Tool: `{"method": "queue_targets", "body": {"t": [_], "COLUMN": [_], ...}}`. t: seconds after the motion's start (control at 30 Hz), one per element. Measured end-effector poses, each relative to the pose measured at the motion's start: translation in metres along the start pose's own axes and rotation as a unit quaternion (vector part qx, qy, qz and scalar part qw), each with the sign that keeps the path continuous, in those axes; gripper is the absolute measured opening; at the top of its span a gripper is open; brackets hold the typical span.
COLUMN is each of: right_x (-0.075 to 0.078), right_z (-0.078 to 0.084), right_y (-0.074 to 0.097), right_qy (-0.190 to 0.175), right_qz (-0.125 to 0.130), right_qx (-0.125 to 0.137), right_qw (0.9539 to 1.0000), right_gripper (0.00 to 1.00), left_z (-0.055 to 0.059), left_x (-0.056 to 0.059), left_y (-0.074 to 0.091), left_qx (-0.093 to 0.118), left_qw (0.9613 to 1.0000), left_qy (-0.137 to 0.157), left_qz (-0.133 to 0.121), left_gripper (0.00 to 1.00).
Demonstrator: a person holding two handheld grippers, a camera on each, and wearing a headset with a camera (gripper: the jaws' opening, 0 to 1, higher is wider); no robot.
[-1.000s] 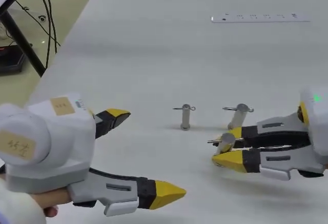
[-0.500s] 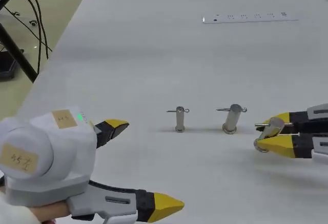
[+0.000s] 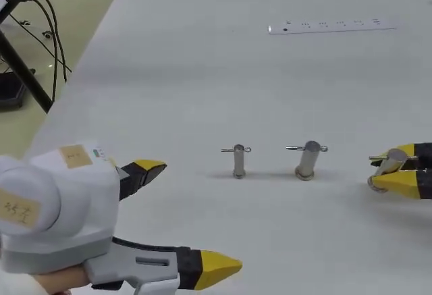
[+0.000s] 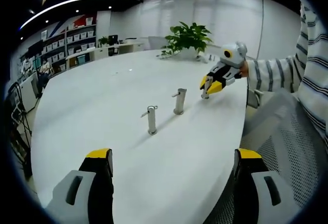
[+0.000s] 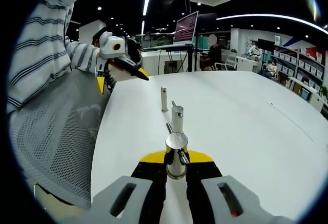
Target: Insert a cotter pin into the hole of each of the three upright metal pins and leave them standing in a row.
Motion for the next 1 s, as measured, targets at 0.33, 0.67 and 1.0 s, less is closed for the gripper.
{"method": "queue_targets", "body": {"t": [0.33, 0.67, 1.0], "right_x": [0.018, 0.025, 0.027], "right_z": [0.005, 0.014, 0.012], "right_y": [-0.01, -0.016, -0.018], "right_qy": [-0.003, -0.008, -0.012], "right_qz": [-0.014, -0.018, -0.02], "right_qx": [-0.002, -0.01, 0.002], "right_qw": [0.9999, 0.9998, 0.9997], "right_gripper": [0.08, 0.08, 0.09], "left_z": [0.003, -0.004, -0.01], "left_x": [0.004, -0.003, -0.01], "left_y": [0.002, 0.008, 0.014], "left_qx": [-0.006, -0.015, -0.013], "left_qw": [0.9998, 0.9999, 0.9998], "left_qy": [0.015, 0.002, 0.003], "left_qz": [0.006, -0.004, -0.016], "left_gripper": [0.97, 0.97, 0.97]}}
Point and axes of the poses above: the centre of the closed fingertips' face, and the gripper's own axes: y roughly backward along the fingers, x roughly to its right, z roughly out of its underside, the point moved 2 cm from there along y, roughly backward along the fingers, and after that the axes turned 8 degrees about -z, right-handed, at the moved point
